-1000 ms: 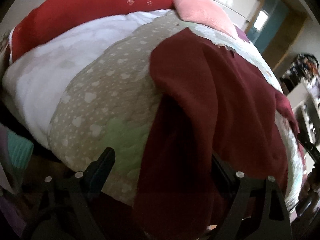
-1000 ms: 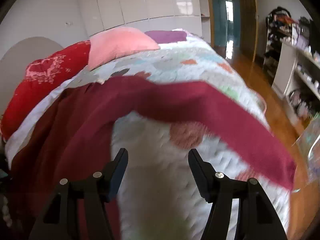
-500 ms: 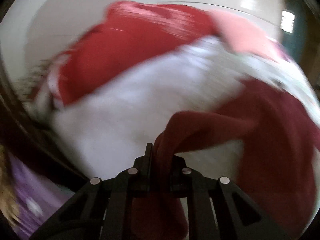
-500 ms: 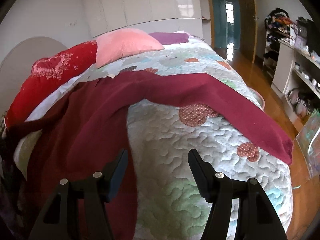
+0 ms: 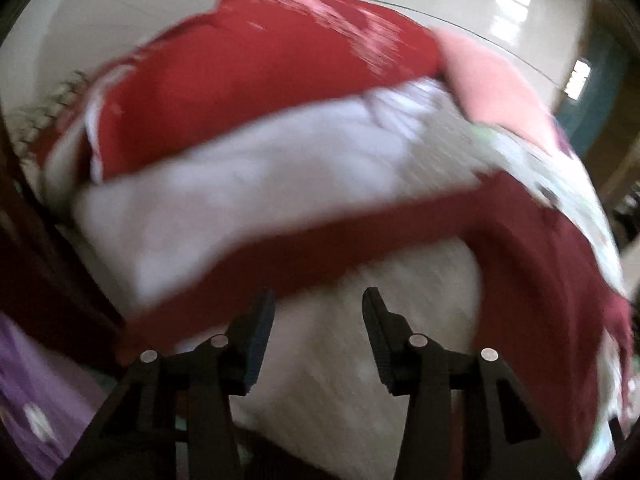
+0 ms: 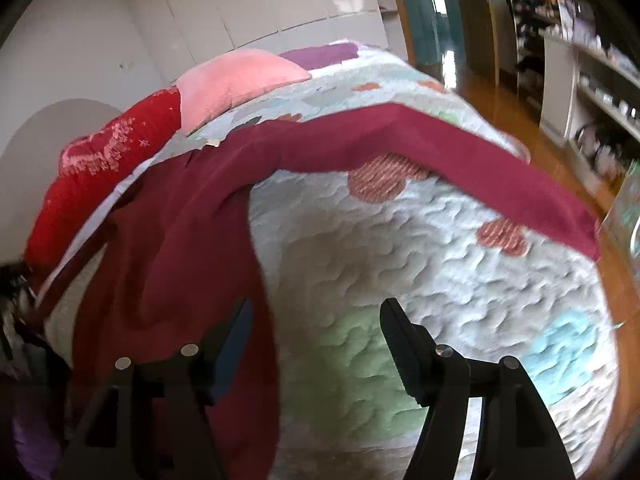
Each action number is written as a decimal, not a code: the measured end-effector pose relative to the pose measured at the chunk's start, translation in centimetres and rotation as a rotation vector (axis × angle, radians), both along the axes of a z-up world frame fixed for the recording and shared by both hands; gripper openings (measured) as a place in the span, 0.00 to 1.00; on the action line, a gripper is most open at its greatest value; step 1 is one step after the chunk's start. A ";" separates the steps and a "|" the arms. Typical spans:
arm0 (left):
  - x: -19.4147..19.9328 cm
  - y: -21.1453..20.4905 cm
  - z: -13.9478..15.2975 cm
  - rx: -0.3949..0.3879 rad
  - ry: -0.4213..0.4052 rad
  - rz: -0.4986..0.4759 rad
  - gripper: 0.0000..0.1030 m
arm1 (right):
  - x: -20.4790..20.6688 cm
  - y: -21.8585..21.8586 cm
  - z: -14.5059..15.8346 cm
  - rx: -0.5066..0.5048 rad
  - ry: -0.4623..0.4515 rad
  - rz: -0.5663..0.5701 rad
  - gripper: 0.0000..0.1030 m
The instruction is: Fold small clothes
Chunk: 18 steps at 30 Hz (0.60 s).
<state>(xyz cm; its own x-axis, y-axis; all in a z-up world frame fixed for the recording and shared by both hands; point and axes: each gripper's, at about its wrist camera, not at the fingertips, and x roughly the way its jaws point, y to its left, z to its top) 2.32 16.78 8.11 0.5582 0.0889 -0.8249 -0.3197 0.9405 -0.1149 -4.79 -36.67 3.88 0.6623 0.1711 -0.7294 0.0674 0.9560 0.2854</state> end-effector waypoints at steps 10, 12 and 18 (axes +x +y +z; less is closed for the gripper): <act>-5.0 -7.7 -6.0 -0.133 0.072 -0.199 0.59 | -0.5 1.8 -2.3 0.079 0.049 0.070 0.71; -5.1 -9.0 -7.4 -0.164 0.092 -0.215 0.75 | -0.7 2.2 -2.4 0.072 0.046 0.079 0.73; -6.4 -12.1 -9.0 -0.171 0.124 -0.242 0.45 | -1.8 3.6 -3.0 0.041 0.020 0.089 0.74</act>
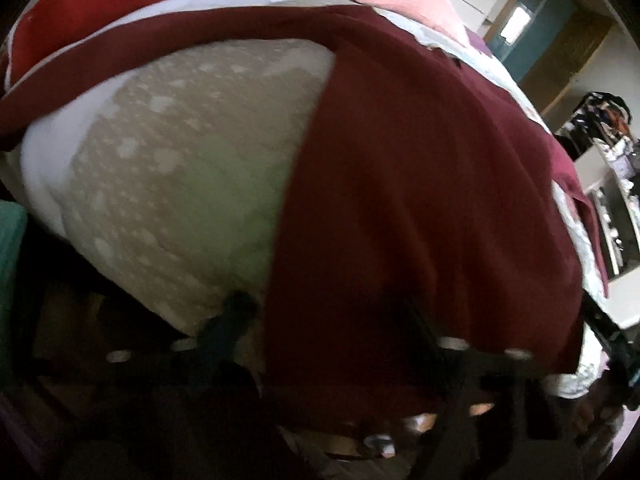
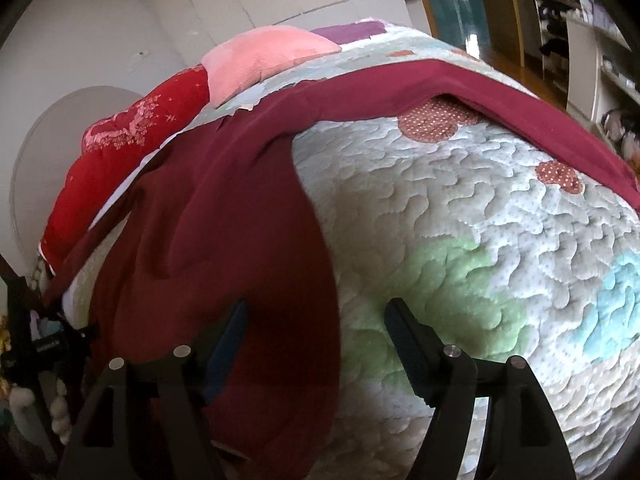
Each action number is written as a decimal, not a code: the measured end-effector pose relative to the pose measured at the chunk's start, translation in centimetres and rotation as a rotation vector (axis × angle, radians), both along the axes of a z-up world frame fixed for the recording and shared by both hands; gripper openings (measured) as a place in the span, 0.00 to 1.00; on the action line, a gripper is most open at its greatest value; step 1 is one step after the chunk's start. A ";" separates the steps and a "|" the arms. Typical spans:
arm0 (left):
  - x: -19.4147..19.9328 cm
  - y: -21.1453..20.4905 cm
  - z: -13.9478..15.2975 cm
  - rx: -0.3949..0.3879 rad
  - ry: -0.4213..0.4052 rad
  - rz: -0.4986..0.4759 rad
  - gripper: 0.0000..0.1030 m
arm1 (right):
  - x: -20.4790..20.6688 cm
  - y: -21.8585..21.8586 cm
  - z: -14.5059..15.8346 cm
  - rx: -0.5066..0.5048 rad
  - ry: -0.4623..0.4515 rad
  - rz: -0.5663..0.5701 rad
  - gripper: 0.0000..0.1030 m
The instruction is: Fold small clothes
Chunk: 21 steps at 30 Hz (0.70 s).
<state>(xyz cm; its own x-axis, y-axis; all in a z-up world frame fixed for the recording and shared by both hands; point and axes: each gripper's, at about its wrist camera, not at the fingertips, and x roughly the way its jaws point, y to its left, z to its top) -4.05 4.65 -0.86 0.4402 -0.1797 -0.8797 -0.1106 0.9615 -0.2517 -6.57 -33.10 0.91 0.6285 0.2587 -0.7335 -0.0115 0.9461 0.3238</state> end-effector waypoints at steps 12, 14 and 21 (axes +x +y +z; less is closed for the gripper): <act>-3.6 1.4 3.6 0.021 0.024 -0.023 0.07 | -2.6 -1.1 0.7 0.145 0.101 0.082 0.07; -4.2 1.4 3.0 0.036 0.042 -0.014 0.07 | -4.3 -0.9 0.0 0.147 0.131 0.095 0.06; -4.8 3.6 4.5 -0.064 -0.021 0.028 0.08 | -5.0 -3.1 0.9 0.131 0.088 0.025 0.11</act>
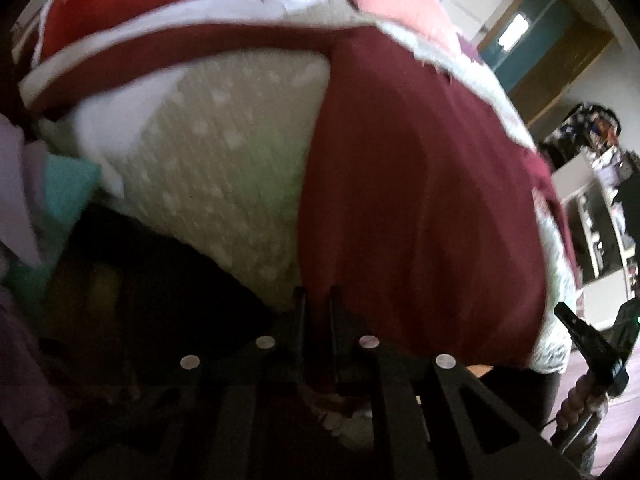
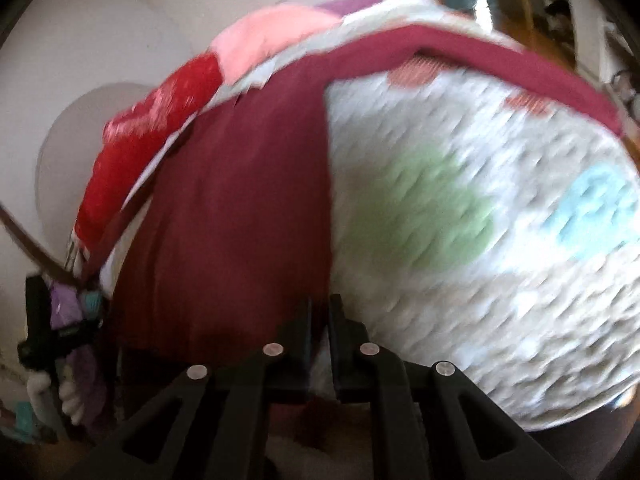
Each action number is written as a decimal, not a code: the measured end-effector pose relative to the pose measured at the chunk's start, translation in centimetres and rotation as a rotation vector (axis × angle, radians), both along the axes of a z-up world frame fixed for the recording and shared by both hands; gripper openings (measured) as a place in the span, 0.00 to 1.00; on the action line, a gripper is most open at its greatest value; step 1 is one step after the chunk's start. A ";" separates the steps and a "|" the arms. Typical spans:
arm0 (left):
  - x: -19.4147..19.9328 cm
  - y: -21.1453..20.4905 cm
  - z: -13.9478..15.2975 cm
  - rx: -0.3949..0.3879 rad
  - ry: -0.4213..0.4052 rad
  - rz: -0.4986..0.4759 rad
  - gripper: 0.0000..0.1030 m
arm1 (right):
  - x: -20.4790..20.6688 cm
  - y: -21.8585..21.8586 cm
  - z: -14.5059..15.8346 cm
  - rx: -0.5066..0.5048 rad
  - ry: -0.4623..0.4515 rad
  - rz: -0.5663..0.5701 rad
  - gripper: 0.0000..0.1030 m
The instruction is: Fold small clothes
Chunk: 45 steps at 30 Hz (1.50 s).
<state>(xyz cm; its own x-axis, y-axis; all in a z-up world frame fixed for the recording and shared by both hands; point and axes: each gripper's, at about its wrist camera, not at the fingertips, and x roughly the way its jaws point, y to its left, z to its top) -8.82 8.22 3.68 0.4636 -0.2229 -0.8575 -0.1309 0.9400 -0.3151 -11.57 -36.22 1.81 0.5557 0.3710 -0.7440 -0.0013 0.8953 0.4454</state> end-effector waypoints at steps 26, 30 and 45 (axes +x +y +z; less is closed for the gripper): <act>4.8 -2.3 1.7 -0.060 -0.042 0.014 0.34 | 15.2 -25.6 6.2 0.187 -0.140 -0.829 0.06; 5.1 -2.5 1.2 -0.081 -0.038 0.001 0.36 | 18.4 -22.5 9.9 0.025 -0.157 -0.721 0.06; 3.9 1.3 0.9 -0.088 -0.104 0.017 0.46 | 30.0 14.8 7.5 -0.093 -0.131 0.093 0.06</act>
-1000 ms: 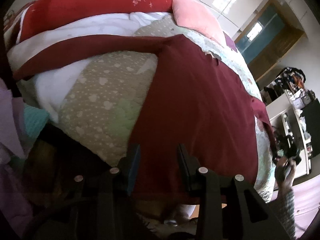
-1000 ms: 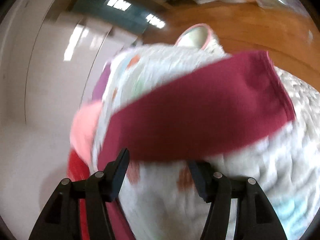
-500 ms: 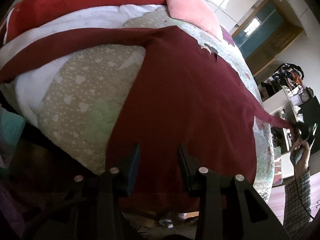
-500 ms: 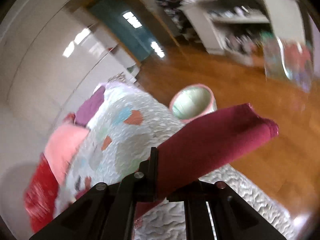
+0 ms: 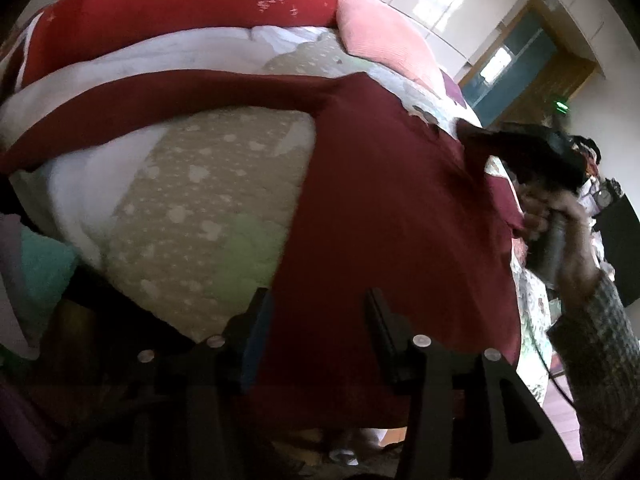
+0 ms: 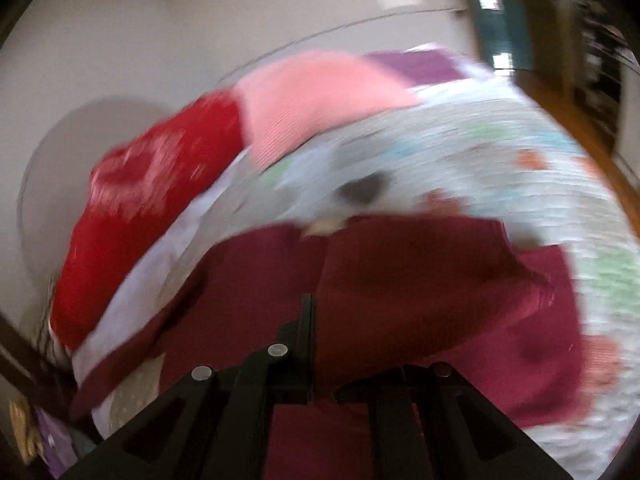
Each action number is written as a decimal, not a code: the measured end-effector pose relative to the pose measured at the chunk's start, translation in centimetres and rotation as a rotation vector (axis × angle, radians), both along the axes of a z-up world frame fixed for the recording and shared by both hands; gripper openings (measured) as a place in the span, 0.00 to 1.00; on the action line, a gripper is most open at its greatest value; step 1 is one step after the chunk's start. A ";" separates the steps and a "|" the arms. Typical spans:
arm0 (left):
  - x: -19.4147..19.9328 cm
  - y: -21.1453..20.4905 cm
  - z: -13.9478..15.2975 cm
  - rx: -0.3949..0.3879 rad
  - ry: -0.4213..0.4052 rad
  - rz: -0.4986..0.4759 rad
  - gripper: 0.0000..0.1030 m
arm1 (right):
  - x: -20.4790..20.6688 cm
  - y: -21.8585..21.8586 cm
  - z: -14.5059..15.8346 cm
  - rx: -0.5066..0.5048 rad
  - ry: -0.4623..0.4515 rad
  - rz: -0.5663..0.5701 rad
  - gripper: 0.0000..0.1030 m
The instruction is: Fold small clothes
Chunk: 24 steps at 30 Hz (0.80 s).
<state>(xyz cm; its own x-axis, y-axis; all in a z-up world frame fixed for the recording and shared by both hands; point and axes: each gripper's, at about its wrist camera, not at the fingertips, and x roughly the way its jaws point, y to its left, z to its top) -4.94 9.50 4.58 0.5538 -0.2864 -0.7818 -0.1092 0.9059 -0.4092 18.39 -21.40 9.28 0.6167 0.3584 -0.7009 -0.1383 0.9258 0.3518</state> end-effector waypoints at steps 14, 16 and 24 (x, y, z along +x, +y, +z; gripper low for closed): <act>-1.0 3.1 -1.8 -0.070 0.017 0.066 0.46 | 2.0 12.5 -6.7 -0.124 0.086 0.216 0.40; -1.5 3.2 -1.5 -0.062 0.011 0.070 0.46 | 1.3 13.5 -6.1 -0.092 0.087 0.292 0.43; -4.1 5.4 -1.6 -0.072 -0.003 0.129 0.51 | -3.1 17.3 -3.8 -0.108 0.046 0.427 0.43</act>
<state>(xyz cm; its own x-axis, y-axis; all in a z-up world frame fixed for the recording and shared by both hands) -8.99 14.89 3.02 0.5918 -0.2676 -0.7604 -0.2217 0.8529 -0.4727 15.24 -4.10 5.45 0.3965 0.4978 -0.7713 -0.5029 0.8207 0.2712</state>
